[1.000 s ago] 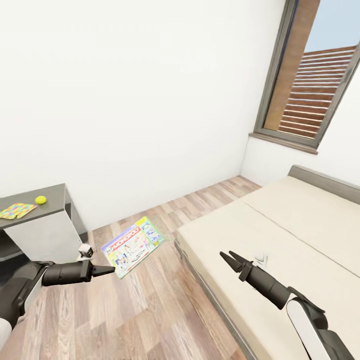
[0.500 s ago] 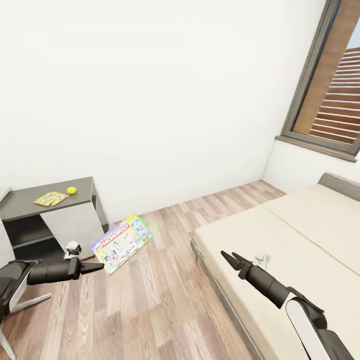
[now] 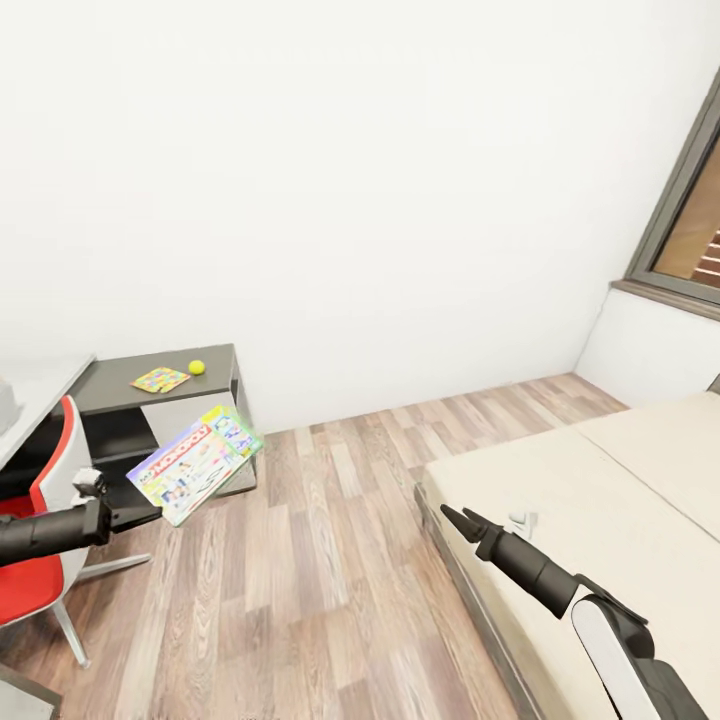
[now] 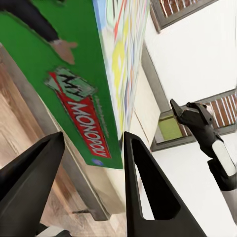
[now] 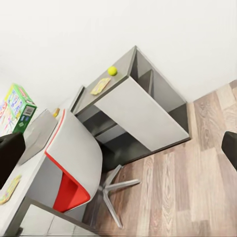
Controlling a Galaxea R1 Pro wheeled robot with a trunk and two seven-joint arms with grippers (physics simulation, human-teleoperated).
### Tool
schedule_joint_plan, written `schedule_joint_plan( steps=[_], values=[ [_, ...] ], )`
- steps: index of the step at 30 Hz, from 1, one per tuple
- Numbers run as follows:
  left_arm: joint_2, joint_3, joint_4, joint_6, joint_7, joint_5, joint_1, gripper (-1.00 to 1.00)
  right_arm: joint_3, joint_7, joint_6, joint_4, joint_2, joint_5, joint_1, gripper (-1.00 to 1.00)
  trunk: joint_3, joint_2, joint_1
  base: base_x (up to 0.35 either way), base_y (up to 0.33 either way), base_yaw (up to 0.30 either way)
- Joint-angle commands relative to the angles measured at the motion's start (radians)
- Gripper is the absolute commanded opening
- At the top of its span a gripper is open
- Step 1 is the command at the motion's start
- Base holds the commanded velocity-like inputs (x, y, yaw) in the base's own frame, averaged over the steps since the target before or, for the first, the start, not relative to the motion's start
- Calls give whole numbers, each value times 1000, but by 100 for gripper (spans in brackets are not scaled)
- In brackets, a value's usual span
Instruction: Put all the toys in the child's room - the three board games (two on the bed and one on the table), the two jigsaw puzzles on the table, and the tennis ball on the table - inside the toy box on the table in the child's room.
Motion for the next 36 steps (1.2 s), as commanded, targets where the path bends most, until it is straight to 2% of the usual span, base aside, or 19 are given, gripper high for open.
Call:
schedule_joint_plan(
  steps=[1,9,26,36],
  values=[
    [2,0,0,10,-4,5,-1,-100,-1,0,9,-1,0,-9,0,100,-2,-2,1,0,0,282],
    [11,1,1,10,-4,23,-1,-100,-1,2,9,0,0,-9,0,100,-2,-2,1,0,0,282],
    [16,1,4,10,-4,27,0,-100,-1,3,9,0,0,-9,1,100,-2,-2,1,0,0,282],
    [33,2,8,11,-4,26,-1,-100,-1,3,9,1,0,-9,1,100,-2,-2,1,0,0,282]
  ],
)
